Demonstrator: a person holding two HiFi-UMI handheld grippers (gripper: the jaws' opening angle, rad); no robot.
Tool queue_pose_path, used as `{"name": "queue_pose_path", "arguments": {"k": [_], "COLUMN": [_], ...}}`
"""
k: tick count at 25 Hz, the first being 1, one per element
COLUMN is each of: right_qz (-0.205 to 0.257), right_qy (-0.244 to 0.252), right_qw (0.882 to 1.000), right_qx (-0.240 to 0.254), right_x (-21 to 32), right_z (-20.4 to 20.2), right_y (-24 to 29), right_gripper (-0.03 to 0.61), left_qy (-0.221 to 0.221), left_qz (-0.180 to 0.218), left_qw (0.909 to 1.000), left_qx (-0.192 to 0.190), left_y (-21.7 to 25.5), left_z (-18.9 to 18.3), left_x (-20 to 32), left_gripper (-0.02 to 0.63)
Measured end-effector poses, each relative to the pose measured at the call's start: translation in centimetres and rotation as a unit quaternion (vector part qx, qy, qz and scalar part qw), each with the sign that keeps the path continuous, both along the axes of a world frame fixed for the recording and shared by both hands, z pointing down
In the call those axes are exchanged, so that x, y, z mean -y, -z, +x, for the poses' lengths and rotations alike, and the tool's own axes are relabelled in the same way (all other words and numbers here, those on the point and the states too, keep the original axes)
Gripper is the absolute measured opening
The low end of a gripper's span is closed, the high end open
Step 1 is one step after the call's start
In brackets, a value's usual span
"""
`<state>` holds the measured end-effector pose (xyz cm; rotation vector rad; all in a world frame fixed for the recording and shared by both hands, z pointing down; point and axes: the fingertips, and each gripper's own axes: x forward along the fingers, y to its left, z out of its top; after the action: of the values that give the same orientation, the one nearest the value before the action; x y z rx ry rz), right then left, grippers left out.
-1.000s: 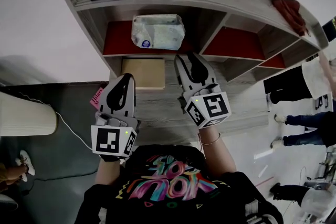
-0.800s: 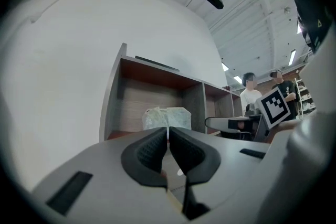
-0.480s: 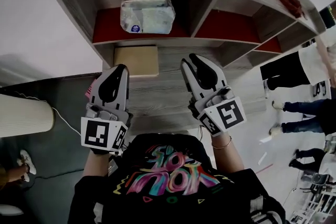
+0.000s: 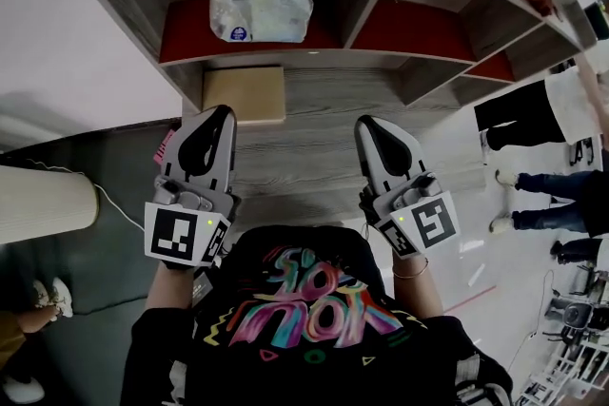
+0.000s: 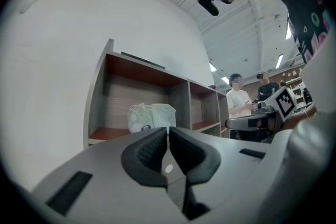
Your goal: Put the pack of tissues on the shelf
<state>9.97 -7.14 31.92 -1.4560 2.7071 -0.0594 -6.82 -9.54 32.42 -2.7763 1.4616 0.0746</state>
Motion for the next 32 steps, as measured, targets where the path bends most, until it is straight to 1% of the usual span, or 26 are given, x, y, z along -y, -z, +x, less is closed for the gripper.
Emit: {"name": "queue_pose_path", "arguments": {"k": [2,5,13,26,32], "right_qz": [-0.005,-0.007,-0.006,-0.007,-0.013], "right_qy": [-0.001,-0.002,0.008,0.029,0.023], "right_qw": [1.0,1.0,1.0,1.0,0.999], "right_qx": [0.001,0.005,0.004,-0.001,-0.018], "right_x": [-0.1,0.0,0.6,1.0,1.1], "right_z": [0.3,0.4,-0.5,-1.6,-1.3], "right_y": [-0.3,-0.5,-0.9,-0.8,-1.5], "right_gripper": [0.017,0.017,0.015,0.015,0.015], "left_qy": [-0.001,-0.004,0.007,0.009,0.006], "left_qz": [-0.004,-0.004,-0.011,-0.014,-0.014], "left_qw": [1.0,1.0,0.9999,0.9998,0.9999], "left_qx": [-0.005,0.0,0.001,0.007,0.007], "left_y": [-0.2,-0.6,-1.3,-1.3,-1.2], "left_z": [0.1,0.3,-0.1,-0.3,0.1], "left_x": [0.1,0.1,0.4,0.4,0.5], "left_gripper": [0.032,0.032,0.032,0.032,0.032]}}
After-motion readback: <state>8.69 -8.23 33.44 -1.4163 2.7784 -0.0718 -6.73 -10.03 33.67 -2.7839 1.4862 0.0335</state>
